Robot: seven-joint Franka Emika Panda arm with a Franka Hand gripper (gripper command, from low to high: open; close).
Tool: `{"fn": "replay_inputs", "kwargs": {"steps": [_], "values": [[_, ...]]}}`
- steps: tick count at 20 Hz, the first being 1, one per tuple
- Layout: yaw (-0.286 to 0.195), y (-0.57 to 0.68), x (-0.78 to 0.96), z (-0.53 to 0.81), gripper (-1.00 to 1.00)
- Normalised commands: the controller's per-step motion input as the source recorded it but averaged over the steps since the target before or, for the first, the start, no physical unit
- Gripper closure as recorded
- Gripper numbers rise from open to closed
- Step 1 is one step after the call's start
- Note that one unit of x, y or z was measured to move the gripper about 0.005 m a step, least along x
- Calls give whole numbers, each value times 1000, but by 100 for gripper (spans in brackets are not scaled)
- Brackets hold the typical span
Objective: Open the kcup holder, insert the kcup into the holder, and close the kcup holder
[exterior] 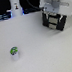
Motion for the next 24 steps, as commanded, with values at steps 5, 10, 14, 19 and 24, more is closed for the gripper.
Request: {"fn": "replay_inputs", "kwargs": {"steps": [5, 10, 14, 19, 24], "values": [[-32, -217, 999, 243, 100], [-38, -228, 996, 227, 100], [-45, -250, 973, 210, 100], [-43, -284, 938, 239, 100], [-49, -318, 911, 232, 100]]}}
